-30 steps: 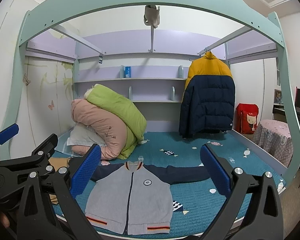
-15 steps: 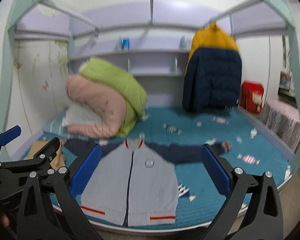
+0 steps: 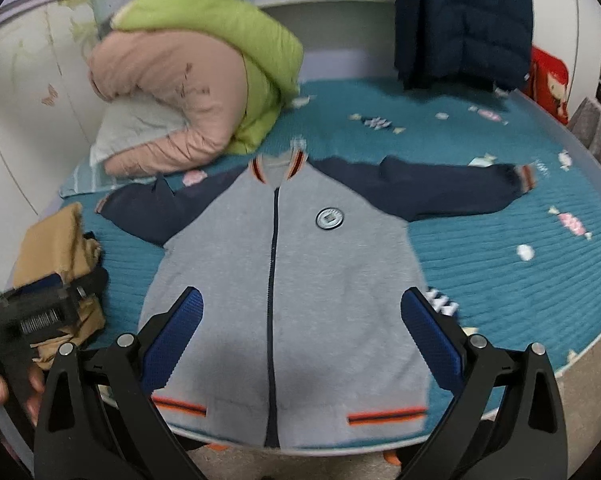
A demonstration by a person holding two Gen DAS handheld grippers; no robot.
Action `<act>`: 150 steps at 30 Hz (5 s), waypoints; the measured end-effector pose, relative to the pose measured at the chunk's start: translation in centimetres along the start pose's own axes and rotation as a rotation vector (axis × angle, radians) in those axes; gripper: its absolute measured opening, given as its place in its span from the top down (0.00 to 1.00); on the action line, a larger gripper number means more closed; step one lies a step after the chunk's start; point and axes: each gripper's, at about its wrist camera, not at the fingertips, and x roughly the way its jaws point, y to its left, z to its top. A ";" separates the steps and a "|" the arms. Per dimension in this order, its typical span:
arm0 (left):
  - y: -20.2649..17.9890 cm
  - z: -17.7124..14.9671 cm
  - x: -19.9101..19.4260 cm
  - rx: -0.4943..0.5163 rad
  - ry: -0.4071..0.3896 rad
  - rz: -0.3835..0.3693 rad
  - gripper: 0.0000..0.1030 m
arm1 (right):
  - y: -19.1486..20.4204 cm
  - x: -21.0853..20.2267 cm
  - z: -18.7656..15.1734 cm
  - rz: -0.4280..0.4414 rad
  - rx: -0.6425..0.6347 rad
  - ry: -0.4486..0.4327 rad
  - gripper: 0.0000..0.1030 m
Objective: Fold large clothes
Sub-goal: 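Lower both tools toward the grey jacket's navy sleeves, then grasp the navy sleeve cuff with the left gripper and lift it, then grasp the other navy sleeve cuff with the right gripper and lift it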
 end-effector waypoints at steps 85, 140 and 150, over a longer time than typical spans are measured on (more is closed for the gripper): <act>17.4 18.2 1.8 -0.306 -0.307 -0.208 0.86 | 13.6 29.4 8.4 0.552 -0.018 0.279 0.93; -28.6 4.8 27.3 0.260 0.273 -0.385 0.28 | -46.3 18.5 5.8 -0.128 0.803 -0.183 0.59; -23.0 7.0 25.1 0.132 0.225 -0.461 0.28 | -53.0 23.9 8.2 -0.008 0.992 -0.168 0.52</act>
